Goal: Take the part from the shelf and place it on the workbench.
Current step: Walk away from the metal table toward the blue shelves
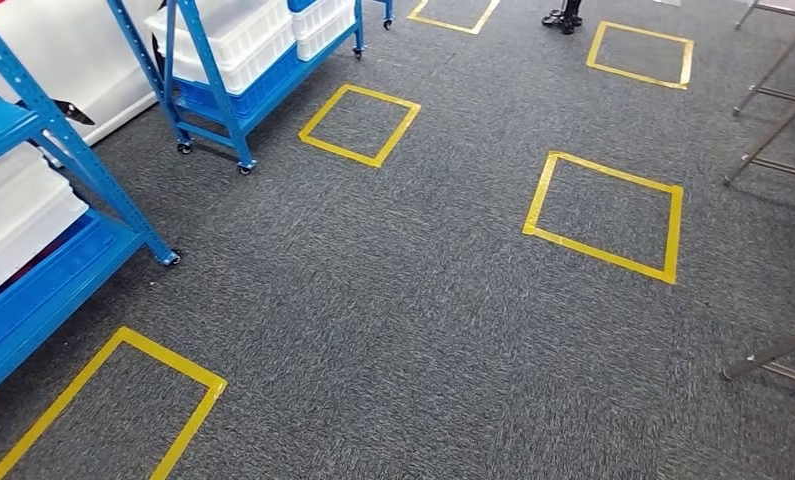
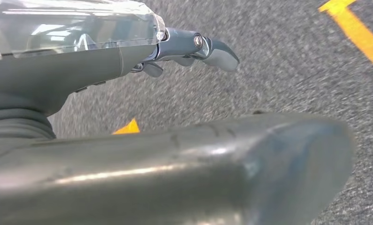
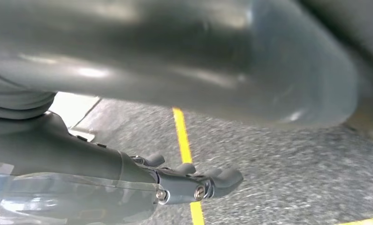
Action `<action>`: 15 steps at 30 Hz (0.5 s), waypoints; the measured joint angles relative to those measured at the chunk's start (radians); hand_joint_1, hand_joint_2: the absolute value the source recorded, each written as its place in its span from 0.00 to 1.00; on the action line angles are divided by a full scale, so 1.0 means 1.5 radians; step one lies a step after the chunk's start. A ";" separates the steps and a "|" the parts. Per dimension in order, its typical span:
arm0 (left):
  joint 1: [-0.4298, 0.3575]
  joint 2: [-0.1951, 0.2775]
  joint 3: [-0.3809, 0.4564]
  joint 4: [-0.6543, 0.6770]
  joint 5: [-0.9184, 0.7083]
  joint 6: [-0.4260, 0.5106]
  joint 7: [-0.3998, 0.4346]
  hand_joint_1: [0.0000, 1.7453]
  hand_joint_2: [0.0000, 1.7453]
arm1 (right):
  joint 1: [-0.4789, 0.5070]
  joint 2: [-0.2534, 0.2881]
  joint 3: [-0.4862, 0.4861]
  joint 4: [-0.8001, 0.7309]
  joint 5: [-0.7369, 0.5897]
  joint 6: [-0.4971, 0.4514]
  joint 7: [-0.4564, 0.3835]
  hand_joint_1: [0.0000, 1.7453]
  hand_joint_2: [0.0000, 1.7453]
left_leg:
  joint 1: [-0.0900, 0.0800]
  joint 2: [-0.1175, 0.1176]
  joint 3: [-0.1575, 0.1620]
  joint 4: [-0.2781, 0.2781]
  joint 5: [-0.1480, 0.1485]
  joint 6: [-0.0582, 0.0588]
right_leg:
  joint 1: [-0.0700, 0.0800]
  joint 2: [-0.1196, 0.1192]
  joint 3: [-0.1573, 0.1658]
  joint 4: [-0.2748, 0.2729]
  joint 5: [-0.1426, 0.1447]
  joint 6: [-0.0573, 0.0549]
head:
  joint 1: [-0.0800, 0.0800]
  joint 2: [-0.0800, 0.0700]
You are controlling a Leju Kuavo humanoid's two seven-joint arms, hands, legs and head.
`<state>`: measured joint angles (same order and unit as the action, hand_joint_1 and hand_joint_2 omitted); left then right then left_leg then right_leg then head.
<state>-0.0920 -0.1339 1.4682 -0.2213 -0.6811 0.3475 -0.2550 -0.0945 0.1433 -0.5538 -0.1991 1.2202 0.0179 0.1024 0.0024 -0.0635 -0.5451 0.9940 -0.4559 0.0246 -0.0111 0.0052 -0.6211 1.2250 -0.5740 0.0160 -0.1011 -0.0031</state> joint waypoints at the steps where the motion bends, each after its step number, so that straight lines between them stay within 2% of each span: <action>1: 0.000 0.000 -0.001 0.000 -0.002 -0.005 -0.001 0.00 0.00 | 0.002 -0.002 -0.001 0.000 -0.002 0.000 -0.001 0.00 0.00 | 0.000 -0.010 0.000 0.002 -0.001 -0.001 | -0.001 0.013 0.019 -0.046 0.026 -0.001 | 0.000 0.000; 2: 0.000 0.000 -0.003 0.000 -0.004 -0.011 -0.003 0.00 0.00 | 0.005 -0.004 -0.001 0.000 -0.005 0.000 -0.002 0.00 0.00 | 0.000 -0.019 -0.002 0.005 -0.002 -0.004 | -0.003 0.031 0.036 -0.088 0.044 -0.003 | 0.000 0.000; 3: 0.000 0.000 -0.004 0.000 -0.006 -0.017 -0.004 0.00 0.00 | 0.007 -0.005 -0.003 0.000 -0.008 -0.001 -0.003 0.00 0.00 | 0.000 -0.028 -0.005 0.008 -0.002 -0.007 | -0.004 0.046 0.047 -0.118 0.054 -0.004 | 0.000 0.000; 4: 0.000 0.001 -0.006 0.000 -0.009 -0.023 -0.005 0.00 0.00 | 0.009 -0.007 -0.005 0.000 -0.012 -0.001 -0.005 0.00 0.00 | 0.001 -0.035 -0.009 0.009 -0.002 -0.011 | -0.003 0.056 0.052 -0.133 0.056 -0.004 | 0.000 0.000; 5: 0.001 0.001 -0.009 0.000 -0.012 -0.029 -0.007 0.00 0.00 | 0.010 -0.008 -0.008 0.000 -0.016 -0.002 -0.007 0.00 0.00 | 0.002 -0.043 -0.012 0.010 -0.001 -0.016 | -0.002 0.055 0.052 -0.136 0.054 -0.005 | 0.000 0.000; 6: 0.003 0.003 -0.012 0.000 -0.016 -0.036 -0.008 0.00 0.00 | 0.011 -0.009 -0.012 0.000 -0.020 -0.003 -0.008 0.00 0.00 | 0.003 -0.050 -0.015 0.009 0.000 -0.020 | -0.002 0.047 0.053 -0.138 0.054 -0.008 | 0.000 0.000; 7: 0.005 0.005 -0.015 0.000 -0.020 -0.043 -0.009 0.00 0.00 | 0.011 -0.009 -0.015 0.000 -0.024 -0.004 -0.009 0.00 0.00 | 0.004 -0.045 -0.018 0.012 -0.001 -0.024 | -0.003 0.039 0.054 -0.141 0.056 -0.011 | 0.000 0.000; 9: 0.006 0.008 -0.022 0.000 -0.028 -0.057 -0.011 0.00 0.00 | 0.014 -0.010 -0.021 0.000 -0.033 -0.005 -0.009 0.00 0.00 | 0.002 -0.011 -0.035 0.046 -0.022 -0.029 | -0.004 0.020 0.057 -0.147 0.058 -0.020 | 0.000 0.000; 10: 0.006 0.009 -0.025 0.000 -0.032 -0.063 -0.011 0.00 0.00 | 0.015 -0.011 -0.025 0.000 -0.038 -0.005 -0.008 0.00 0.00 | 0.002 0.012 -0.052 0.082 -0.042 -0.030 | -0.003 0.009 0.058 -0.148 0.058 -0.023 | 0.000 0.000; 11: 0.005 0.010 -0.029 0.000 -0.035 -0.068 -0.011 0.00 0.00 | 0.017 -0.012 -0.030 0.000 -0.042 -0.005 -0.007 0.00 0.00 | 0.003 0.025 -0.074 0.127 -0.063 -0.032 | -0.001 -0.001 0.058 -0.148 0.057 -0.025 | 0.000 0.000; 12: 0.005 0.012 -0.033 0.000 -0.039 -0.073 -0.011 0.00 0.00 | 0.018 -0.013 -0.034 0.000 -0.045 -0.006 -0.006 0.00 0.00 | 0.004 0.031 -0.093 0.168 -0.079 -0.034 | 0.000 -0.012 0.059 -0.148 0.056 -0.026 | 0.000 0.000; 13: 0.005 0.014 -0.037 0.000 -0.044 -0.079 -0.011 0.00 0.00 | 0.019 -0.014 -0.039 0.000 -0.049 -0.006 -0.004 0.00 0.00 | 0.005 0.034 -0.105 0.192 -0.084 -0.035 | 0.001 -0.023 0.059 -0.148 0.055 -0.026 | 0.000 0.000; 14: 0.007 0.016 -0.041 0.000 -0.049 -0.084 -0.011 0.00 0.00 | 0.019 -0.014 -0.044 0.000 -0.052 -0.006 -0.002 0.00 0.00 | 0.006 0.037 -0.104 0.194 -0.077 -0.037 | 0.001 -0.033 0.060 -0.148 0.054 -0.026 | 0.000 0.000; 15: 0.008 0.019 -0.046 0.000 -0.055 -0.090 -0.011 0.00 0.00 | 0.019 -0.015 -0.048 0.000 -0.056 -0.006 0.000 0.00 0.00 | 0.007 0.041 -0.090 0.168 -0.060 -0.037 | 0.001 -0.042 0.061 -0.148 0.053 -0.025 | 0.000 0.000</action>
<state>-0.0802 -0.1052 1.3992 -0.2213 -0.7643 0.2124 -0.2720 -0.0665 0.1210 -0.6262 -0.1991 1.1362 0.0093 0.1028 0.0124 -0.0021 -0.6799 1.2462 -0.5455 -0.0311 -0.0094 -0.0573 -0.5295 1.0038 -0.4948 -0.0218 -0.1015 -0.0031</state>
